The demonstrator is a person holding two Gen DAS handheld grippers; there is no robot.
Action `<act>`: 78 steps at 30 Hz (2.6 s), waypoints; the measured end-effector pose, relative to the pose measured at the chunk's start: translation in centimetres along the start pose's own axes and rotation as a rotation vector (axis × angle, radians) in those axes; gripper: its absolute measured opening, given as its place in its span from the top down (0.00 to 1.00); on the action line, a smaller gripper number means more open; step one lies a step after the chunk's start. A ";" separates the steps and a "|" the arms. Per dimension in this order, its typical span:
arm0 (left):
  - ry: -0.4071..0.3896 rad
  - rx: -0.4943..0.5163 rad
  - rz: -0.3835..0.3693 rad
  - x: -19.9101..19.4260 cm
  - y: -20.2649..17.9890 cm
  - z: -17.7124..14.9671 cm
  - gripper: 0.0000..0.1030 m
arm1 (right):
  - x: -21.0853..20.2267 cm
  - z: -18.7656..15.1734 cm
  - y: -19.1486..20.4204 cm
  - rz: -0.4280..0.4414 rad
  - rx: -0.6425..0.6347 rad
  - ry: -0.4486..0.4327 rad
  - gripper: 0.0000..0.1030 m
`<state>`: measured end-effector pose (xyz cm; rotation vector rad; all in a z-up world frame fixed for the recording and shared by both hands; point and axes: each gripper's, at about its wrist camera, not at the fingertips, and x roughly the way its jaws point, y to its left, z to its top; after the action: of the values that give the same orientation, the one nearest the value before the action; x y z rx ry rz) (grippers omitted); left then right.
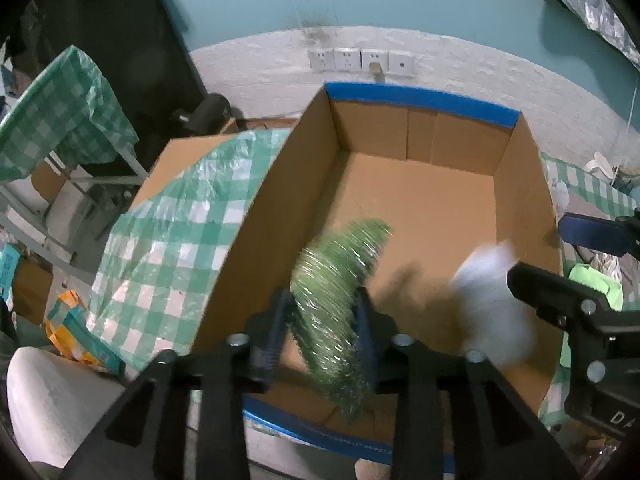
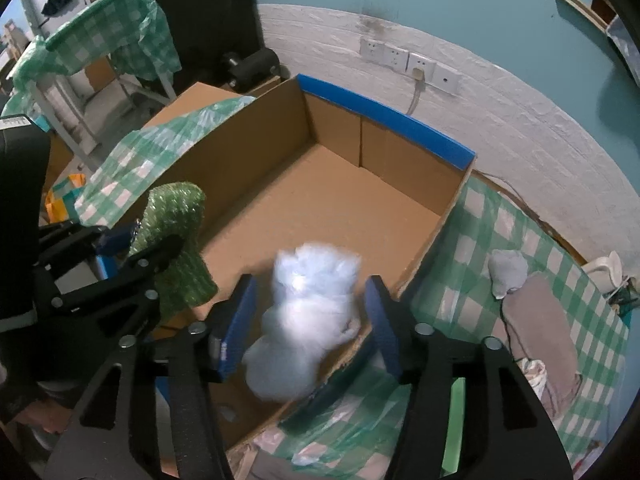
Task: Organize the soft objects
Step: 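Open right tool to drop white bundle while left tool releases scrubber into box, then move both tools back over the table toward light green cloth and grey fleece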
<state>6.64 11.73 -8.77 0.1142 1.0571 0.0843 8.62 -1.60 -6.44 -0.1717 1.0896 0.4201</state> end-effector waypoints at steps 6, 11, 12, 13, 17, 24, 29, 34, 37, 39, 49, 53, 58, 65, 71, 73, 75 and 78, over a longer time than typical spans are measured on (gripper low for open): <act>-0.022 -0.003 0.003 -0.6 0.0 0.4 0.62 | -1.1 -0.2 -0.9 -0.004 0.027 -0.038 0.33; -0.037 0.007 -0.002 -1.2 -0.3 0.3 0.62 | -2.1 -0.3 -1.9 -0.010 0.052 -0.059 0.33; -0.040 0.010 -0.003 -1.4 -0.5 0.3 0.62 | -2.3 -0.4 -2.1 -0.012 0.054 -0.063 0.33; -0.043 0.013 -0.008 -1.5 -0.7 0.3 0.62 | -2.4 -0.4 -2.3 -0.014 0.056 -0.065 0.33; -0.053 0.025 -0.020 -2.0 -1.4 0.3 0.62 | -3.0 -0.8 -3.0 -0.021 0.064 -0.076 0.33; -0.065 0.056 -0.046 -2.9 -3.3 0.4 0.55 | -3.8 -2.2 -4.6 -0.047 0.069 -0.087 0.33; -0.074 0.083 -0.069 -3.6 -5.1 0.5 0.55 | -4.3 -3.3 -6.8 -0.060 0.105 -0.091 0.32; -0.086 0.119 -0.080 -4.2 -7.0 0.4 0.55 | -5.0 -4.3 -8.8 -0.070 0.141 -0.100 0.32; -0.087 0.132 -0.087 -4.3 -7.8 0.4 0.55 | -5.5 -4.9 -10.1 -0.076 0.165 -0.106 0.32; -0.087 0.138 -0.091 -4.4 -8.3 0.4 0.55 | -5.9 -5.3 -10.8 -0.082 0.174 -0.112 0.32; -0.087 0.213 -0.125 -5.2 -12.4 -0.1 0.55 | -7.7 -8.1 -15.5 -0.132 0.250 -0.128 0.29; -0.088 0.258 -0.137 -5.5 -14.6 -0.5 0.55 | -8.2 -9.6 -17.5 -0.152 0.291 -0.124 0.29; -0.069 0.301 -0.153 -5.5 -17.0 -1.2 0.53 | -8.6 -11.4 -19.6 -0.166 0.342 -0.113 0.29; -0.046 0.352 -0.161 -4.7 -19.9 -2.2 0.49 | -8.3 -13.6 -21.4 -0.177 0.380 -0.087 0.29; -0.016 0.376 -0.163 -3.5 -22.2 -2.7 0.49 | -7.2 -15.6 -22.9 -0.188 0.405 -0.048 0.29; -0.009 0.375 -0.178 -3.1 -23.0 -2.7 0.46 | -7.1 -16.1 -23.4 -0.195 0.419 -0.041 0.29; -0.013 0.379 -0.189 -2.8 -23.8 -2.6 0.39 | -6.9 -16.6 -24.3 -0.200 0.437 -0.030 0.29; -0.031 0.391 -0.208 -2.4 -25.1 -2.5 0.39 | -6.5 -17.2 -25.0 -0.206 0.455 -0.014 0.29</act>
<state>3.60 -13.29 -11.28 0.3561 1.0389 -0.3128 2.23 -31.77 -10.30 0.1216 1.1141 -0.0167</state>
